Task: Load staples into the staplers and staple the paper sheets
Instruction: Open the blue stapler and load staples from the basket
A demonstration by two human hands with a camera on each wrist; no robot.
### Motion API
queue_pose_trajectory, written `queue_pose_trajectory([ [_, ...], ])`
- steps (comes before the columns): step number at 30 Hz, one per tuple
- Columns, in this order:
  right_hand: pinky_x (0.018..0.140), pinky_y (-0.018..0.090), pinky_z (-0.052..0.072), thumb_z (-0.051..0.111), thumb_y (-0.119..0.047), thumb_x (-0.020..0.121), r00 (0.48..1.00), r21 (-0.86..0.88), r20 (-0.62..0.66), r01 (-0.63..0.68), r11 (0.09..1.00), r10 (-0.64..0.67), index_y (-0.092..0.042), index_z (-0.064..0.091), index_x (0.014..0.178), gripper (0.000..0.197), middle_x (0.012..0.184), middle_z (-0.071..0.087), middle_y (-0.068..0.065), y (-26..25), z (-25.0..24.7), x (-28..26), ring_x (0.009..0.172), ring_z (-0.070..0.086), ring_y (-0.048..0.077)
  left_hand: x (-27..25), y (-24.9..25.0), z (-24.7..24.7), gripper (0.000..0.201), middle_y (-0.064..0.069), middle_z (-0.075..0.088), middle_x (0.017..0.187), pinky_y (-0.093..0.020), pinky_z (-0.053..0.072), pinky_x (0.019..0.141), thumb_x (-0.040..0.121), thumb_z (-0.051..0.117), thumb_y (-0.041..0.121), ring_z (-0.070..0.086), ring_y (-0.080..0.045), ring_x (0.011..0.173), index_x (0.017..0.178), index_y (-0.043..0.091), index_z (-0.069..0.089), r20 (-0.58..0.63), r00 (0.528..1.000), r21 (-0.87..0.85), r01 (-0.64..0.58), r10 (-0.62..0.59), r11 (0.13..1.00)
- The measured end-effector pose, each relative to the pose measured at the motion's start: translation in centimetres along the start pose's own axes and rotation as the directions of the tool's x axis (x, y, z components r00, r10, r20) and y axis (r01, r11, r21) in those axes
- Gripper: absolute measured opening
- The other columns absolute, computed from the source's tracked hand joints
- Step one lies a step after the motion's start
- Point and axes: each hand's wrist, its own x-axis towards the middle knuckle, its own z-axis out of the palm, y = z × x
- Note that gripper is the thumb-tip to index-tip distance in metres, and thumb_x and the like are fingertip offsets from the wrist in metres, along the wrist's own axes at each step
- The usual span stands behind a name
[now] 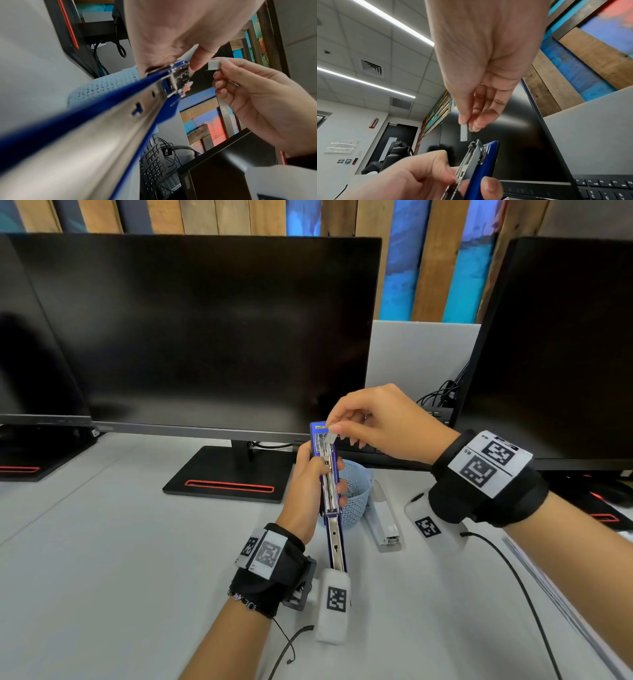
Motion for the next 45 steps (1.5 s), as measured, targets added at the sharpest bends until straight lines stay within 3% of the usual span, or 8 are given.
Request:
queue_pose_trajectory([
  [6,0.065,0.009,0.046,0.063,-0.023,0.092,0.996,-0.153,0.071,0.057,0.987,-0.047,-0.014,0.074,0.1,0.016,0.089,0.068,-0.002,-0.4,0.5,0.6,0.075,0.061,0.008,-0.1,0.0,0.2,0.036,-0.006,0.054,0.08,-0.029,0.041,0.051,0.094,0.031,0.002,0.045,-0.016,0.051,0.125,0.015,0.044,0.003,1.0,0.024,0.006,-0.006,1.0],
  [14,0.062,0.007,0.033,0.06,-0.021,0.093,0.988,-0.259,0.144,0.087,0.962,-0.05,-0.013,0.072,0.097,0.015,0.081,0.056,-0.01,-0.8,1.1,1.2,0.066,0.051,0.0,0.0,0.0,0.2,0.038,-0.005,0.055,0.081,-0.03,0.041,0.052,0.093,0.032,0.001,0.047,-0.016,0.051,0.127,0.014,0.042,0.013,1.0,0.019,0.01,-0.01,1.0],
  [22,0.062,0.008,0.035,0.059,-0.022,0.094,0.987,-0.285,0.153,0.095,0.954,-0.052,-0.015,0.07,0.096,0.013,0.081,0.059,-0.006,-1.0,1.2,1.4,0.065,0.051,0.002,0.0,0.1,0.0,0.036,-0.005,0.056,0.081,-0.03,0.041,0.052,0.094,0.033,0.002,0.046,-0.017,0.051,0.127,0.016,0.042,0.005,1.0,-0.002,0.018,-0.018,1.0],
  [31,0.061,0.007,0.032,0.058,-0.02,0.094,0.986,-0.281,0.159,0.101,0.954,-0.058,-0.017,0.069,0.094,0.011,0.077,0.052,-0.012,-1.0,1.2,1.2,0.064,0.05,0.0,0.0,0.3,0.2,0.03,-0.004,0.056,0.078,-0.031,0.04,0.053,0.096,0.033,0.004,0.046,-0.017,0.051,0.122,0.017,0.043,-0.002,1.0,-0.013,0.03,-0.03,0.999],
  [45,0.062,0.009,0.034,0.057,-0.02,0.095,0.985,-0.305,0.161,0.108,0.946,-0.06,-0.013,0.069,0.094,0.014,0.082,0.062,-0.001,-0.8,1.2,1.2,0.067,0.052,0.006,-0.1,0.4,0.1,0.026,-0.004,0.055,0.078,-0.031,0.041,0.053,0.096,0.034,0.005,0.047,-0.016,0.05,0.117,0.018,0.044,-0.005,1.0,-0.001,0.029,-0.029,1.0],
])
